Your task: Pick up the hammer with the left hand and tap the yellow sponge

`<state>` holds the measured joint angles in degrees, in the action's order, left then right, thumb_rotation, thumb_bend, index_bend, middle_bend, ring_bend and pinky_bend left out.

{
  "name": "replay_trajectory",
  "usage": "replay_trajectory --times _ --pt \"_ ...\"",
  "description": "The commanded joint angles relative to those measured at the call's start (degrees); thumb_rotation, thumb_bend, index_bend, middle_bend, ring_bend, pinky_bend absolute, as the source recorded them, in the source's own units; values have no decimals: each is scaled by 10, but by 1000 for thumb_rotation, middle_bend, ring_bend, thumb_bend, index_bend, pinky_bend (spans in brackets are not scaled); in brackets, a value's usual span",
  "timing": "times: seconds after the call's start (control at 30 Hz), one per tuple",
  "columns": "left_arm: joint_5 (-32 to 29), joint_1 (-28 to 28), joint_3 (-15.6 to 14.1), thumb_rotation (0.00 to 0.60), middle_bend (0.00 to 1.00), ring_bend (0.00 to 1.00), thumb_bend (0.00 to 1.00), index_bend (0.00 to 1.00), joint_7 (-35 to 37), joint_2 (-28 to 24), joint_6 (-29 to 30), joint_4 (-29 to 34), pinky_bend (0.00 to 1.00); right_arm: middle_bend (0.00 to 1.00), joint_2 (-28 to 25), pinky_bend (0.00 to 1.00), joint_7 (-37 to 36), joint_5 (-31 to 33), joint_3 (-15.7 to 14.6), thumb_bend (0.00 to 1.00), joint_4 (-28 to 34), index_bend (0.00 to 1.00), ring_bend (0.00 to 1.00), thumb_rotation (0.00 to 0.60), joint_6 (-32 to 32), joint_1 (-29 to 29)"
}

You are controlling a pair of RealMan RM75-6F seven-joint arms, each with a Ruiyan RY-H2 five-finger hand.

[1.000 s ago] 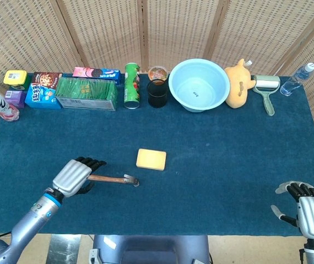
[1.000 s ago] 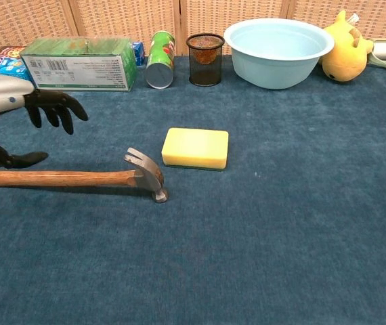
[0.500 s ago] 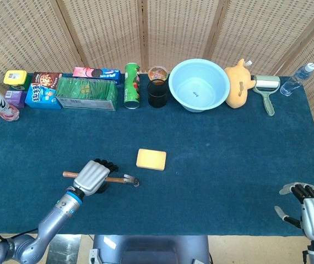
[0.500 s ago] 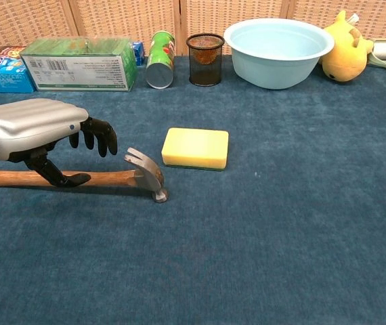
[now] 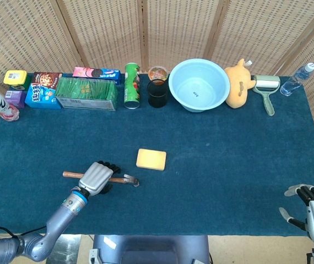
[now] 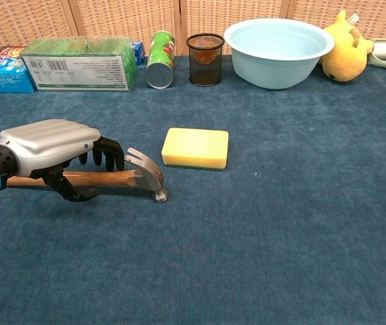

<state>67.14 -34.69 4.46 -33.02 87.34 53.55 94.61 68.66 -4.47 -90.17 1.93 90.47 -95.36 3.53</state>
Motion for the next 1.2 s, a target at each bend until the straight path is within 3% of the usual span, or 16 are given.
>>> replay_trajectory --times 0.03,0.37,0.73,0.97,1.2 --pt "-2 -3 -3 600 356 321 390 317 5 5 0 -8 346 413 -1 247 1 0 0 219 1 457 331 600 0 1" --pt "-9 -13 -12 600 403 352 578 354 36 6 -22 -20 387 413 -4 248 8 6 1 219 10 457 331 600 9 1" --pt "-1 -26 -21 600 546 506 792 457 87 -28 -53 19 551 413 -4 248 4 15 -1 219 17 457 331 600 20 2" --pt "32 -9 -10 600 565 545 818 475 147 -24 -9 29 605 413 -9 248 -5 14 -2 218 14 457 331 600 2 15" --pt "60 10 -9 600 568 572 793 476 211 -55 20 60 686 413 -3 248 -11 3 -3 219 7 457 331 600 2 12"
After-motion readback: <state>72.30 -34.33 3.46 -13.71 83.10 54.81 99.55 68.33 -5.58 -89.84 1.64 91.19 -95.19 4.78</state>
